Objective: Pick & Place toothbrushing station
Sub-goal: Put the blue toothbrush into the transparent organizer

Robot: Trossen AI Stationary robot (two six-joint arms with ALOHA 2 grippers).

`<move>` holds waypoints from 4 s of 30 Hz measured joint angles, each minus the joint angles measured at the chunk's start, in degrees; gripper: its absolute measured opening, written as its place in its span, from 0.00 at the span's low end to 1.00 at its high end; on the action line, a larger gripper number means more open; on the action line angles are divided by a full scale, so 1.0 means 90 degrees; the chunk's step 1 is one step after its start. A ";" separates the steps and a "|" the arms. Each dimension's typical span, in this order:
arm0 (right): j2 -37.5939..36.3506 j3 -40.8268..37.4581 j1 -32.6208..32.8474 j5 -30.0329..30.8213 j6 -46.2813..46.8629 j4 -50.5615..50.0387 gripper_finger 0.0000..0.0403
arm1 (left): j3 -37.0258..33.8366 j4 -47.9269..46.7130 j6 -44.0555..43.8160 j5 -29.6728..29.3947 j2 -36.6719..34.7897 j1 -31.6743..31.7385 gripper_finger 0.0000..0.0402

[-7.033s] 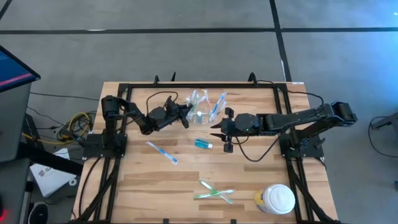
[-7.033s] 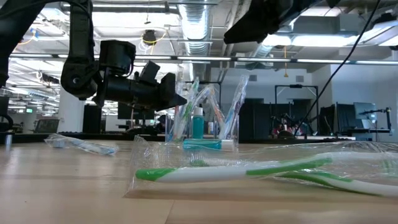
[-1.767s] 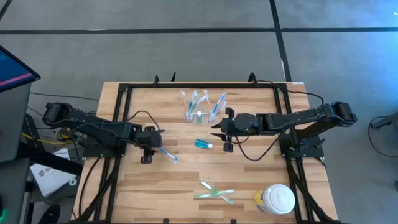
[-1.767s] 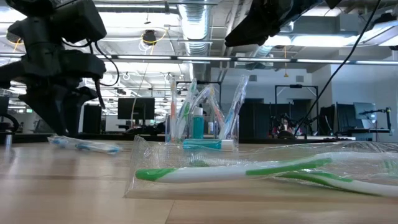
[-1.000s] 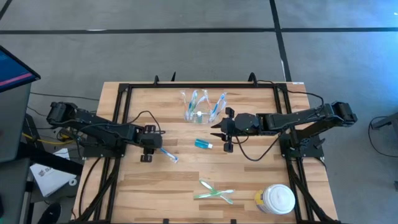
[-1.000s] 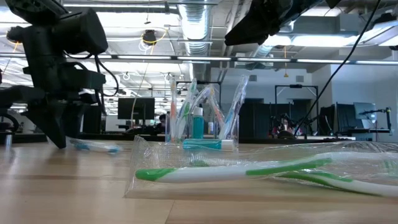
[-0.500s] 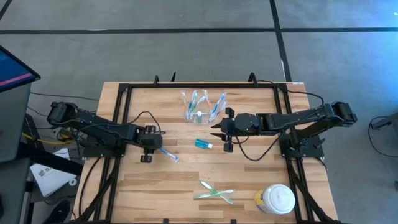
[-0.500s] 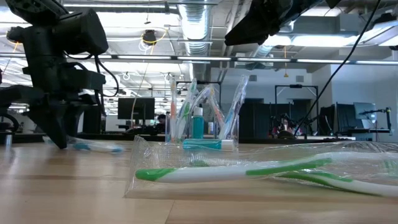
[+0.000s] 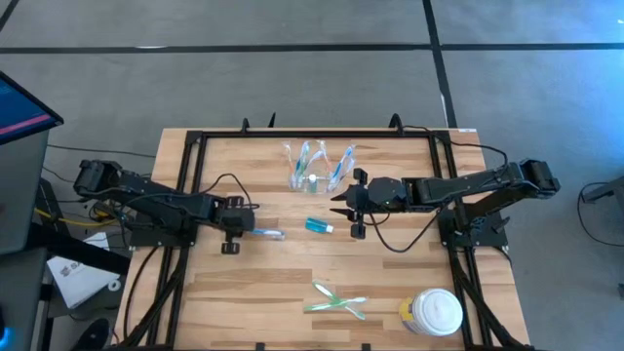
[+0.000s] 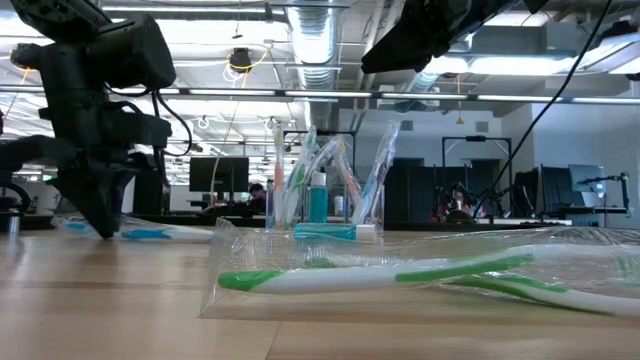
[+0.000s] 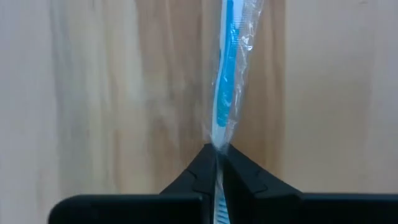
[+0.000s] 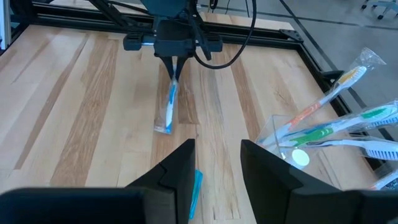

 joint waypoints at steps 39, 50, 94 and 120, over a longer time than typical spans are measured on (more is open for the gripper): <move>0.0000 0.0000 0.0903 0.0228 -0.1535 0.0191 0.29 | 0.1315 0.2165 -0.4031 0.2908 0.0000 0.0902 0.00; 0.0714 0.0065 0.1436 0.1261 -0.2699 0.1070 0.29 | 0.1315 0.2380 -0.4490 0.3128 0.0000 0.0959 0.00; 0.3026 0.2178 0.1836 0.3583 -0.4853 0.0538 0.29 | 0.1315 0.3744 -0.5585 0.3500 0.0000 0.0959 0.00; 0.3024 0.2168 0.1821 0.3988 -0.5801 0.1094 0.29 | 0.1315 0.4484 -0.5986 0.3603 0.0000 0.0959 0.00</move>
